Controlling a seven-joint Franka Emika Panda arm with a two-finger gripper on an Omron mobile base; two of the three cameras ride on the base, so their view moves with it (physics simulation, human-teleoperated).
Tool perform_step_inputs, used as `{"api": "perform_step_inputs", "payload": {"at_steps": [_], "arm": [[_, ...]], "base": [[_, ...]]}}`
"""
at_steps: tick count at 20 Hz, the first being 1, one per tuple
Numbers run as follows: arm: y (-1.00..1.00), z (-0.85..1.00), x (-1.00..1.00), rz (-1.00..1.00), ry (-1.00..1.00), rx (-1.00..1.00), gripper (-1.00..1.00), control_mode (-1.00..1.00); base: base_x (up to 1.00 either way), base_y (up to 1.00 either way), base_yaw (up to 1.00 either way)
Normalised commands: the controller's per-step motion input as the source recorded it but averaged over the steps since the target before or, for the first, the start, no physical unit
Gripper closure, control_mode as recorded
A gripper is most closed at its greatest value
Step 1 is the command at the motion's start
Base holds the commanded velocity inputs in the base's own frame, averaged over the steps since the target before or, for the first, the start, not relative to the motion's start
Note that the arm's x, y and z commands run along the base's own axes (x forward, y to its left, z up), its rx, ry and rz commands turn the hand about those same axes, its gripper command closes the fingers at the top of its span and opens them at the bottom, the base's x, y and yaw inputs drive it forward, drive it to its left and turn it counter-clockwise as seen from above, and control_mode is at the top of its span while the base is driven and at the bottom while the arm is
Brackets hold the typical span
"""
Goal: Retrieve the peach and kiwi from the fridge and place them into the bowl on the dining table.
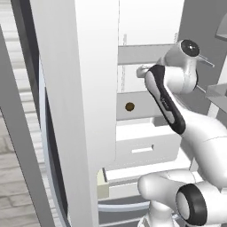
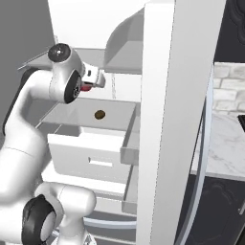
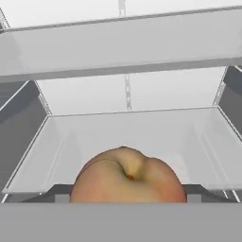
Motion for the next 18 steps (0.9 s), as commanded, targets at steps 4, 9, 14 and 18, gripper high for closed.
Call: {"api": "perform_step_inputs", "payload": {"at_steps": [4,9,14,18], "arm": [[0.00,-0.27,-0.49,0.16,0.00,0.00,1.00,-1.00],[0.00,-0.15,-0.35,0.15,0.00,0.00,1.00,-1.00],[0.00,-0.03,-0.07,0.03,0.00,0.00,1.00,1.00],[0.00,0.00,0.00,0.00,0.00,0.00,1.00,1.00]], "base": [[0.00,0.00,0.00],[0.00,0.00,0.00],[-0.45,0.00,0.11],[-0.80,0.00,0.08]]}}
